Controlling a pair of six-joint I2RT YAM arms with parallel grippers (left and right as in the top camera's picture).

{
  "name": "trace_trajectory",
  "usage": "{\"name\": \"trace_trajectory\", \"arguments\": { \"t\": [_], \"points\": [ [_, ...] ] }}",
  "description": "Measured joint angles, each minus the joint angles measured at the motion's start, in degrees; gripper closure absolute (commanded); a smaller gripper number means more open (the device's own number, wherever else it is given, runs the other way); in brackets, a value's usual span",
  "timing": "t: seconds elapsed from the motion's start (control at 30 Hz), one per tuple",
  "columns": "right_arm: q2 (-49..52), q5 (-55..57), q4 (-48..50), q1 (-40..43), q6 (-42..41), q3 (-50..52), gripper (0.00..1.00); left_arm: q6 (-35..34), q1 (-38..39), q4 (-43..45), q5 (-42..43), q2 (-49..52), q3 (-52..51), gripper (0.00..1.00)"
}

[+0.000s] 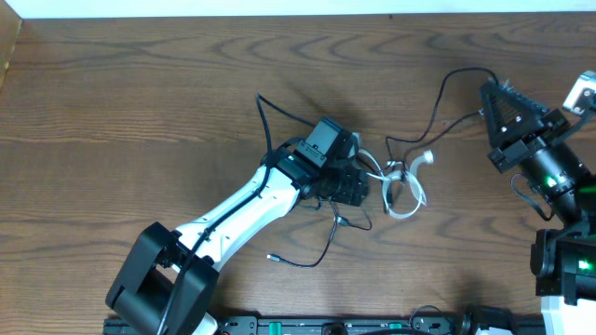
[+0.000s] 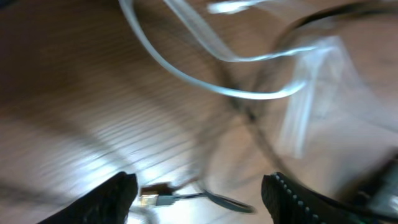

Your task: Untangle cables

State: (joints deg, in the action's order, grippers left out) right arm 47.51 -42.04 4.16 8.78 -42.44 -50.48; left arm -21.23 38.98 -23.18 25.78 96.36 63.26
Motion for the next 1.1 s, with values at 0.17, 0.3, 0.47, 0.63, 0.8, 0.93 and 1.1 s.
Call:
{"name": "trace_trajectory", "arguments": {
  "t": [0.17, 0.3, 0.47, 0.63, 0.8, 0.93, 1.1],
  "points": [
    [0.02, 2.75, -9.07, 0.00, -1.97, -0.04, 0.99, 0.68, 0.02, 4.61, 8.52, 0.00, 0.00, 0.29],
    [0.07, 4.07, -8.81, 0.00, -3.21, -0.04, 0.99, 0.70, 0.02, 6.23, 11.30, 0.00, 0.00, 0.28],
    [0.07, 4.57, -4.28, 0.00, -5.44, -0.04, 0.99, 0.44, 0.13, 7.15, 12.52, 0.00, 0.00, 0.26],
    [0.02, 5.81, -1.81, 0.00, -6.14, -0.04, 0.99, 0.39, 0.81, 5.97, 12.68, 0.00, 0.00, 0.26],
    [0.17, 12.04, -8.66, 0.00, 0.39, -0.15, 0.99, 0.42, 0.87, -1.68, 6.67, 0.00, 0.00, 0.26],
    [2.49, 19.06, -20.46, 0.02, 10.23, -0.42, 0.99, 0.42, 0.17, -6.86, 0.48, 0.00, 0.00, 0.26],
    [9.62, 32.83, -30.95, 0.11, 19.82, -0.42, 0.99, 0.42, -1.99, -9.07, -3.45, 0.00, 0.00, 0.27]
  ]
}}
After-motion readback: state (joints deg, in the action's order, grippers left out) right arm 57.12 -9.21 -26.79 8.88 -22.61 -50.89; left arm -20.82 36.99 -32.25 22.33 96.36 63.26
